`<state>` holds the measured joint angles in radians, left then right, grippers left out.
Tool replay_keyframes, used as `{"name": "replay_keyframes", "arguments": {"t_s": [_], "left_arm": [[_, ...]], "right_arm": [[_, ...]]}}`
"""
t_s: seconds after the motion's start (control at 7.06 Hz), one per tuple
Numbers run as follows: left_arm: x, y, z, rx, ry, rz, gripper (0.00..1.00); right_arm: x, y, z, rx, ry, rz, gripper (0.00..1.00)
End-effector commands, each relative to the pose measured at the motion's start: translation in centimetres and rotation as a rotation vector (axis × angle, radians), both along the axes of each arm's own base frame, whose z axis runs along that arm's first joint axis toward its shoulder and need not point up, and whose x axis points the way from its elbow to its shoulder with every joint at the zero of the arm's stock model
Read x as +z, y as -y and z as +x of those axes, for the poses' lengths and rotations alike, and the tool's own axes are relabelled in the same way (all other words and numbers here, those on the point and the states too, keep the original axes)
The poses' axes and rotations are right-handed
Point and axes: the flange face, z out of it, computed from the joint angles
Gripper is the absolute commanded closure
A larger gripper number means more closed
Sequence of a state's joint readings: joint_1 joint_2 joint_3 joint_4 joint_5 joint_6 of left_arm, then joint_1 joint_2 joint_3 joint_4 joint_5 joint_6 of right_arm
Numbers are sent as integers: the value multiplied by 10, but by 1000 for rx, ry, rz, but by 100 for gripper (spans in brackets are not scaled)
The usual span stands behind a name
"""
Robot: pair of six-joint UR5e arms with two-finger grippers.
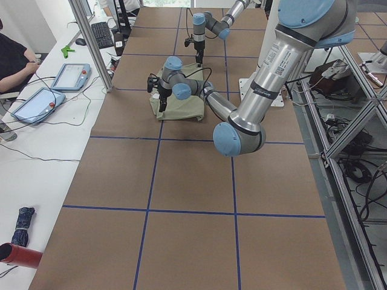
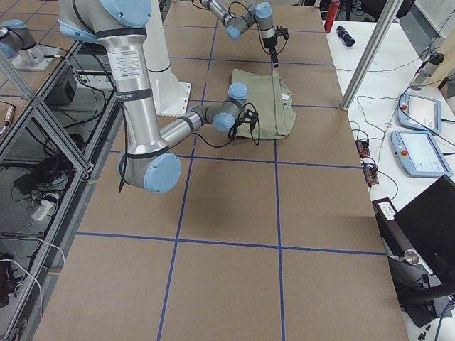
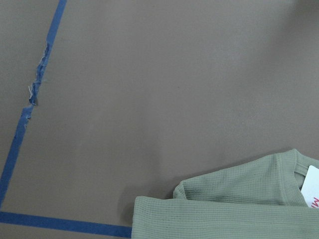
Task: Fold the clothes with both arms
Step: 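Move the right gripper to the folded shirt's near corner and grasp it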
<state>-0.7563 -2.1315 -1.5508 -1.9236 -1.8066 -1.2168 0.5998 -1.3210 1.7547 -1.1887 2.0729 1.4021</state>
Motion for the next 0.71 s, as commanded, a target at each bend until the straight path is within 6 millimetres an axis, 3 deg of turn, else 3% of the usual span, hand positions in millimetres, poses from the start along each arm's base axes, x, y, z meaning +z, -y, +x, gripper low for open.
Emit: {"name": "replay_keyframes", "arguments": {"t_s": [0.0, 0.28, 0.43, 0.57], "left_arm": [[0, 0, 0, -2, -1, -1, 0], [-1, 0, 0, -3, -3, -1, 0], [-4, -1, -1, -5, -8, 4, 0], [-10, -2, -3, -8, -16, 11, 0]], "right_arm": [[-2, -1, 1, -4, -3, -8, 100], [-4, -7, 13, -4, 6, -6, 100], [1, -25, 37, -7, 9, -5, 100], [6, -57, 64, -37, 12, -16, 100]]}}
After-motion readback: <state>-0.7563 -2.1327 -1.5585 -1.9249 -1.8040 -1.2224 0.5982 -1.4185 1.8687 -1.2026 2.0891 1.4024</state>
